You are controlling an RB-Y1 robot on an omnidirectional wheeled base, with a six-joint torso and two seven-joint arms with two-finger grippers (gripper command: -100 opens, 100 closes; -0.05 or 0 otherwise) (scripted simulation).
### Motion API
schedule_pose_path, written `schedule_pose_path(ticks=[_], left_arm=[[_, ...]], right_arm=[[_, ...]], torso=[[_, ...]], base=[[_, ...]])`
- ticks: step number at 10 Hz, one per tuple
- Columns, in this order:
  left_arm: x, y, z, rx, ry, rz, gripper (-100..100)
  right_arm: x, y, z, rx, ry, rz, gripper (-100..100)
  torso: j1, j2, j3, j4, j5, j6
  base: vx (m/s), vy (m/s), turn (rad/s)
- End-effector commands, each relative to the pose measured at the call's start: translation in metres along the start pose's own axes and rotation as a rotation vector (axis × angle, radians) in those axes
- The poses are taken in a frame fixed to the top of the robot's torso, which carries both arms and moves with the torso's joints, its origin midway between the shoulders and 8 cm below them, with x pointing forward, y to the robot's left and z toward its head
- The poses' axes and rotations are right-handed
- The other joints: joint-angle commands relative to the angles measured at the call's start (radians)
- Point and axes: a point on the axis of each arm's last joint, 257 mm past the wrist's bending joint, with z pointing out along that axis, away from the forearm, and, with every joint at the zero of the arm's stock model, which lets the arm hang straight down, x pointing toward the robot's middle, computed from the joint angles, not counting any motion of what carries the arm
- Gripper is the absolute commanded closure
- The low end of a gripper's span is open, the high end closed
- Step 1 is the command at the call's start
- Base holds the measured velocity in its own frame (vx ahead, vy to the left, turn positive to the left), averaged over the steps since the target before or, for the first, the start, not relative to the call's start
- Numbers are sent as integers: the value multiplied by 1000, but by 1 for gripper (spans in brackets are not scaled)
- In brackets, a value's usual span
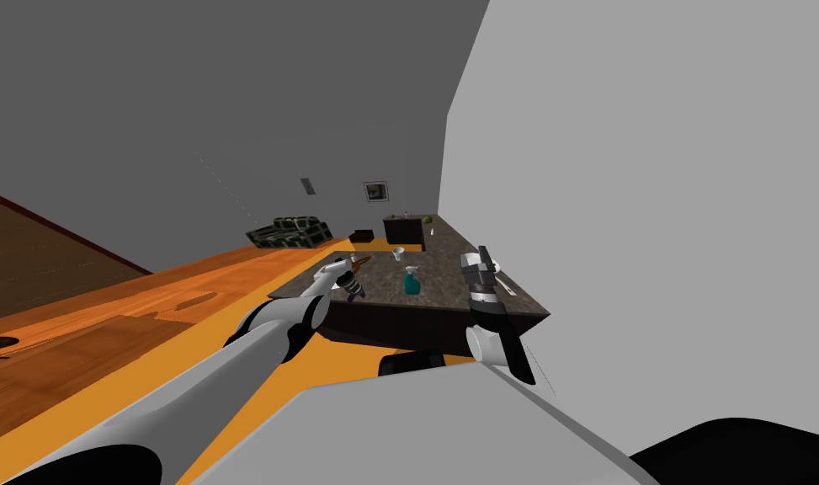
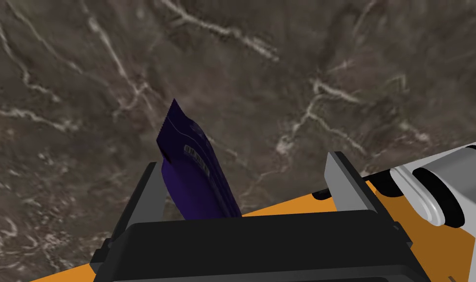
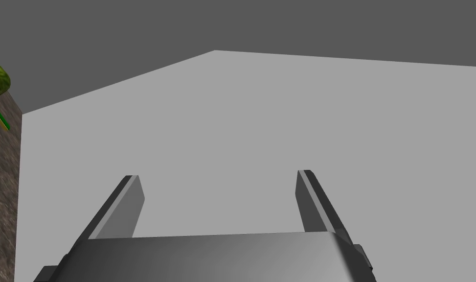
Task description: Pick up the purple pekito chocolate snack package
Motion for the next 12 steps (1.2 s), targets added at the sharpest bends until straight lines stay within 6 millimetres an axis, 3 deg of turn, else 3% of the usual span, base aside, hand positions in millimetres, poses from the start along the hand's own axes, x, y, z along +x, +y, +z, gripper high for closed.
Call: schedule_pose_path(ticks=[1, 4, 6, 8, 9, 12], left_arm=[[-4, 0, 11, 6, 2, 5, -100], [-20, 7, 26, -21, -37, -17, -100], [-6, 0, 16, 9, 3, 8, -100], [-6, 0, 17, 8, 1, 6, -100], [-6, 0, 16, 8, 2, 7, 100], [-6, 0, 17, 8, 1, 4, 100]], right_arm=[[0, 0, 0, 0, 0, 0, 0], [0, 0, 0, 0, 0, 0, 0], [0, 0, 0, 0, 0, 0, 0], [0, 0, 0, 0, 0, 0, 0], [0, 0, 0, 0, 0, 0, 0], [0, 0, 0, 0, 0, 0, 0]], torso=[[0, 0, 0, 0, 0, 0], [4, -1, -5, -9, 6, -3], [6, -1, -7, -14, 10, -4], [6, -1, -8, -14, 10, -4], [7, -2, -8, -14, 10, -4], [7, -1, -8, -14, 10, -4]], base=[[-6, -8, 22], [-2, -2, 7], [-2, -2, 6], [0, 0, 0], [0, 0, 0], [0, 0, 0]])
